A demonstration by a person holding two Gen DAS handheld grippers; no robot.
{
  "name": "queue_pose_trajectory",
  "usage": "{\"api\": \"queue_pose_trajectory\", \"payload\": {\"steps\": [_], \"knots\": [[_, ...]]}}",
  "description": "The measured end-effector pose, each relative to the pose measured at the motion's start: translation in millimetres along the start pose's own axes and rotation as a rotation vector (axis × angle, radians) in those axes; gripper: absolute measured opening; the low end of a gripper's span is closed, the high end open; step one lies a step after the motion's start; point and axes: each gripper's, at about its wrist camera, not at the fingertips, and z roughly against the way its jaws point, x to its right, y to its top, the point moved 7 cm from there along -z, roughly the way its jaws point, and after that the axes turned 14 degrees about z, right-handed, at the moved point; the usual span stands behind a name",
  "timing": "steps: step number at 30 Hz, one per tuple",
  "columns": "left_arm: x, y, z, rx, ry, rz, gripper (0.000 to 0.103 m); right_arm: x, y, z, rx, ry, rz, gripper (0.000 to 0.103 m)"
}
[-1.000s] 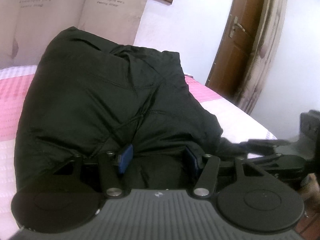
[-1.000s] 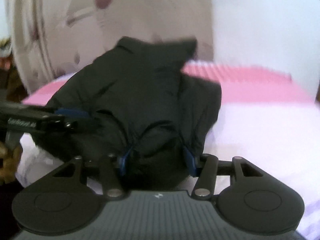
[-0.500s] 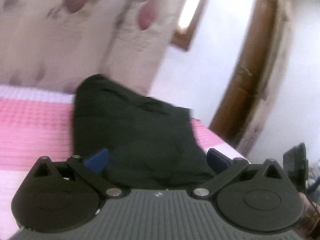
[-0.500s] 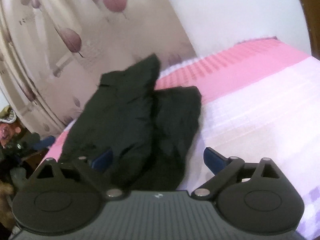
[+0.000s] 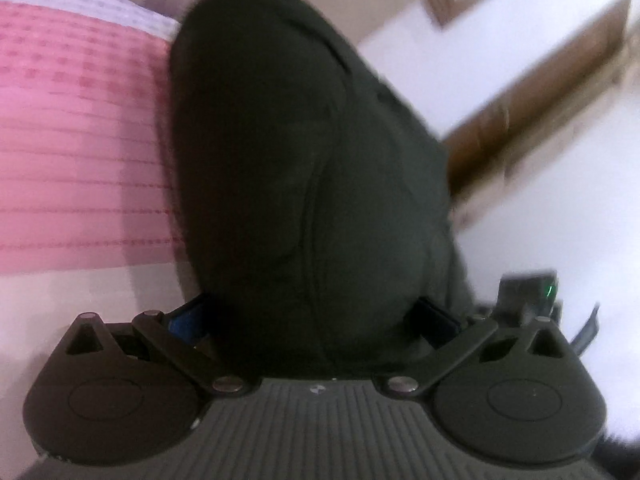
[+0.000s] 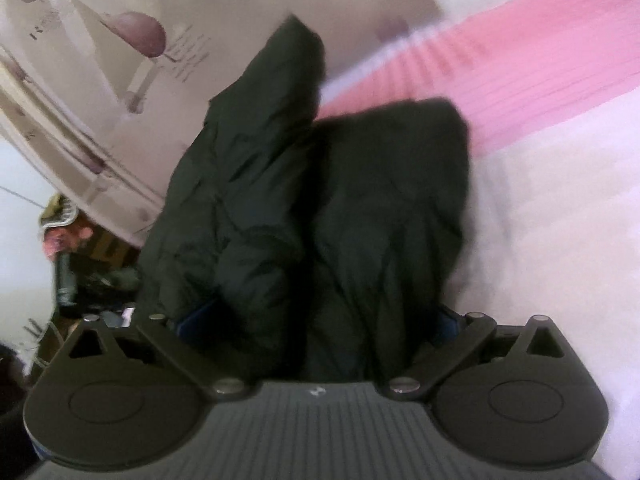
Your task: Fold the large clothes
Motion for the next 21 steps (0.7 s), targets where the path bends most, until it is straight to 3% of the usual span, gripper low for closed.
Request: {"api": "queue_pose_trajectory", "payload": {"steps": [4, 6, 8, 10, 21], "knots": [[-2, -2, -9, 0.038, -0.031, -0.018, 0.099, -3, 5, -13, 0.039, 0.007, 0.013, 0.101], [6, -10, -4, 0.07, 0.008, -0.069, 0.092, -10, 4, -18, 0.042, -0.026, 0.044, 0.074], [16, -16, 6, 0.113, 0.041, -0.092, 0.085, -21, 2, -19, 0.049, -0.027, 0.053, 0.06], [23, -19, 20, 0.151, 0.054, -0.113, 0.083, -30, 4, -20, 0.054, -0.027, 0.064, 0.054], [31, -40, 128, 0.285, 0.124, -0.086, 0.079, -114, 10, -44, 0.077, 0.086, 0.152, 0.047]]}}
